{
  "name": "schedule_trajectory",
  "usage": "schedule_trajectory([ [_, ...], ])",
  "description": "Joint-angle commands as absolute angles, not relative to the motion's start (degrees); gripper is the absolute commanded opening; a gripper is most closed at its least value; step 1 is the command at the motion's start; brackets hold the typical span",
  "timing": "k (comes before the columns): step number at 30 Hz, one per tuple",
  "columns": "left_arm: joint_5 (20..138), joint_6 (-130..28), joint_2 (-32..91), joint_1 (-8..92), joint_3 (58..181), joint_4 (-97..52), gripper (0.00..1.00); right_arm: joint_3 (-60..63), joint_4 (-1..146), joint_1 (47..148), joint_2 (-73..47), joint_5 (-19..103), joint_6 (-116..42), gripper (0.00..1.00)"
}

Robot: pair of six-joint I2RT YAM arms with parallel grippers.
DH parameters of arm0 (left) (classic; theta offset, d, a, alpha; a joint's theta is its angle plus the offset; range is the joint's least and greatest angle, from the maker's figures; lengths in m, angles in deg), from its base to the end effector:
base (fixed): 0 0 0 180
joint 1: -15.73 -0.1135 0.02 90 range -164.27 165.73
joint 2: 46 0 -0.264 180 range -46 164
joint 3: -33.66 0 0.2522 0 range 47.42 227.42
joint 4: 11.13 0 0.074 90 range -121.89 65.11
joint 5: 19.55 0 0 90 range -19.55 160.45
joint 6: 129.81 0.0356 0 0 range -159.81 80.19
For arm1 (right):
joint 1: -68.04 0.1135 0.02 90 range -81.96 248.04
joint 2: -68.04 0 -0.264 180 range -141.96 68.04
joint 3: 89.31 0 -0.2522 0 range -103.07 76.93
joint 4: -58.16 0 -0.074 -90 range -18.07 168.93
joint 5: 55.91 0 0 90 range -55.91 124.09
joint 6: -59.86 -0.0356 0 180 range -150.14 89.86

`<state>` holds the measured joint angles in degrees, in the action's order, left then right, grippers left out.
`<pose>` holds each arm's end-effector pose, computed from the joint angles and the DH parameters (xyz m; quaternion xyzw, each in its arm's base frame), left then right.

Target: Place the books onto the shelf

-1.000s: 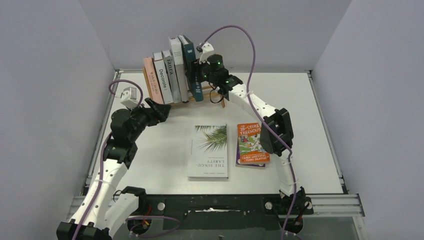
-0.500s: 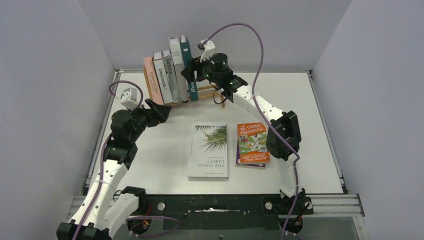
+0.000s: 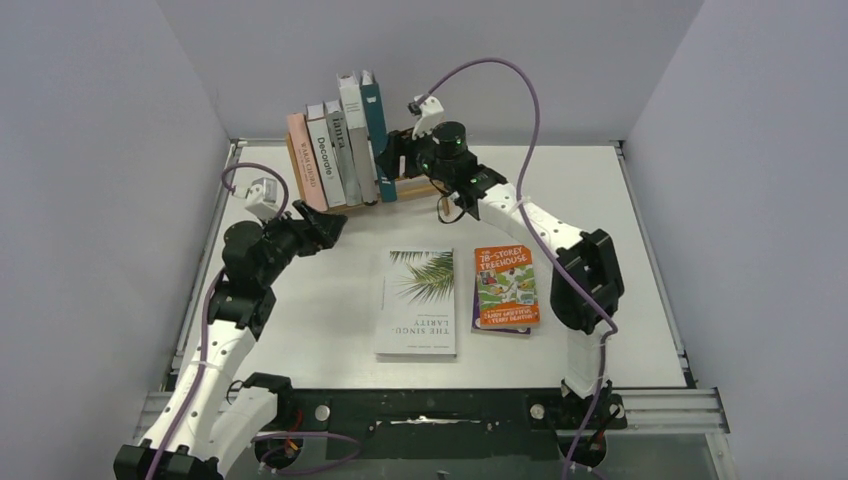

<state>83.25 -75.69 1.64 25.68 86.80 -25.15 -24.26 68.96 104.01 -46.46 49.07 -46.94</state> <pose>0.1963 -0.0424 0.3166 -0.0980 0.7501 -0.3303 0.5645 0.3898 0.2943 0.3362 -0.2091 0.7369 0.3719 0.5243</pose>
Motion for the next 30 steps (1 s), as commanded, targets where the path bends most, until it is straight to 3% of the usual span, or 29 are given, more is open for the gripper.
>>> schedule_trajectory([
  [1,88.8,-77.4,2.3,25.4,85.3,-21.4,0.72,-16.0,61.5,103.2,-33.1,44.4,-47.7,0.67],
  [9,94.7,-81.0,7.4,27.5,76.9,-14.6,0.72,3.9,64.3,102.9,-18.3,40.3,-48.9,0.67],
  [18,87.3,-82.2,19.1,41.2,74.9,-11.7,0.72,21.8,70.1,104.5,-9.2,43.3,-56.8,0.67],
  [30,82.6,-83.3,25.1,43.2,71.6,-9.7,0.72,37.5,69.8,106.0,-1.0,45.0,-63.5,0.67],
])
